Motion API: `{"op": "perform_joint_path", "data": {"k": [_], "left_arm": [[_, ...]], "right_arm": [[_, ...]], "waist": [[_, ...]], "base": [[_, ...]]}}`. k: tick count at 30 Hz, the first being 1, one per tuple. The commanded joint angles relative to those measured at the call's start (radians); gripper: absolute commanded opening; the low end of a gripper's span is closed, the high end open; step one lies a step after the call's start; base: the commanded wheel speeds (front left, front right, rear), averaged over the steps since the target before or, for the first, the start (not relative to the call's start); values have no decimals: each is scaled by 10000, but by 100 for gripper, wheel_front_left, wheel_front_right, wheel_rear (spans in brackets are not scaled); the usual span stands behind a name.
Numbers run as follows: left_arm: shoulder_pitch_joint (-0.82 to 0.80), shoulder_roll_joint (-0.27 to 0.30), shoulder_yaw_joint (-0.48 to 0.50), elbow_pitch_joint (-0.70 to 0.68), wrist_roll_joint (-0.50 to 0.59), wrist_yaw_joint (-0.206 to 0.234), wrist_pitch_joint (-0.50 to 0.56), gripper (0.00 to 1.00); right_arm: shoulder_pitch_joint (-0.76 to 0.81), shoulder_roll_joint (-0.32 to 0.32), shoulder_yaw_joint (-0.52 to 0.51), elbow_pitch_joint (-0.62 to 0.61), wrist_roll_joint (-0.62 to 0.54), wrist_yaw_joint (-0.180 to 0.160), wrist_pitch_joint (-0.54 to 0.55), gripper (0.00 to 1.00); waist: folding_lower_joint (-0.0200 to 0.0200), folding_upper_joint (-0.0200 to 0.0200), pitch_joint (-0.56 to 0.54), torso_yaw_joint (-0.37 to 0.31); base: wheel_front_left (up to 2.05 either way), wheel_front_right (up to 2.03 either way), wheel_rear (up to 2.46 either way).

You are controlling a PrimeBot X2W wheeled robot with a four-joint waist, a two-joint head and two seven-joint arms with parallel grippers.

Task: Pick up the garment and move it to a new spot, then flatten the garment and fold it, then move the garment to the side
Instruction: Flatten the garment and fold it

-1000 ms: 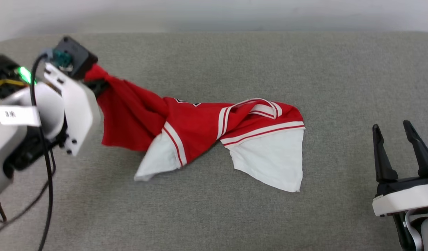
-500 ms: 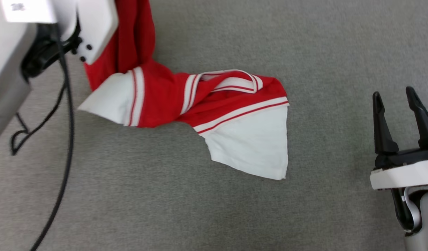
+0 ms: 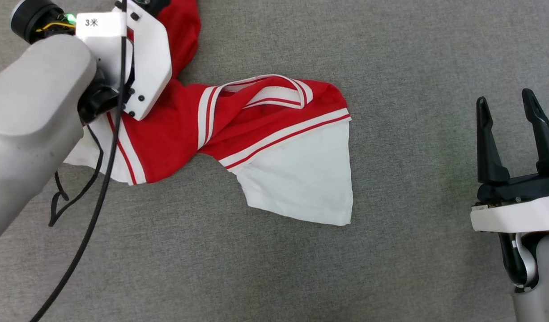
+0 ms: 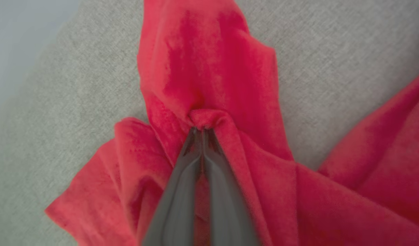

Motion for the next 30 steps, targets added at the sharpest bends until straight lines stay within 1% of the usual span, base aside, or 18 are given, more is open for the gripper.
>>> {"op": "perform_joint_path", "data": {"k": [1, 3, 4, 5, 8, 12, 14, 17, 20, 23, 27, 30], "left_arm": [[328, 96, -205, 136, -112, -23, 127, 0], [337, 96, -265, 242, -239, -25, -44, 2], [274, 78, -252, 276, -215, -24, -269, 70], [104, 15, -133, 366, -193, -15, -779, 100], [-123, -24, 27, 458, -93, -16, -1483, 100], [-58, 73, 298, 295, -16, 35, -2547, 100], [69, 217, 454, 105, 52, 160, -3165, 100], [456, 433, 543, -290, 273, 475, -4107, 100], [945, 714, 740, -893, 344, 980, -5012, 100], [1681, 1033, 909, -1614, 376, 1640, -5907, 100], [2735, 1489, 1148, -2684, 419, 2720, -6964, 100], [3664, 1813, 1366, -3486, 328, 3585, -7746, 100]], "right_arm": [[-177, 59, -1, -44, -70, -11, -18, 100], [-125, 62, -40, -65, -93, -11, -18, 100], [-85, 55, -56, -64, -99, -11, -18, 100], [-17, 31, -72, -44, -125, -11, -18, 100], [95, 29, -103, 2, -127, -11, -18, 100], [336, 71, -154, 88, -136, -11, -18, 100], [510, 69, -153, 131, -148, -11, -18, 100], [734, 17, -126, 156, -109, -11, -19, 100], [914, -140, -67, 99, -65, -11, -19, 100], [999, -388, 74, -29, -27, -11, 33, 100], [895, -980, 399, -387, 98, -11, 485, 100], [816, -1599, 940, -755, 391, -11, 1154, 100]], "waist": [[-1, 0, -15, 22], [-1, 0, -84, 115], [-1, 0, -139, 175], [-1, 0, -269, 302], [-1, 0, -554, 500], [-1, 0, -1048, 766], [-1, 0, -1310, 916], [-1, 0, -1746, 1142], [-1, 0, -2160, 1344], [-1, 0, -2546, 1559], [-1, 0, -2983, 1832], [-1, 0, -3264, 2011]], "base": [[0, 0, 0], [0, 0, 0], [0, 0, 0], [0, 0, 0], [0, 0, 0], [0, 0, 0], [0, 0, 0], [0, 0, 0], [0, 0, 0], [0, 0, 0], [0, 0, 0], [0, 0, 0]]}}
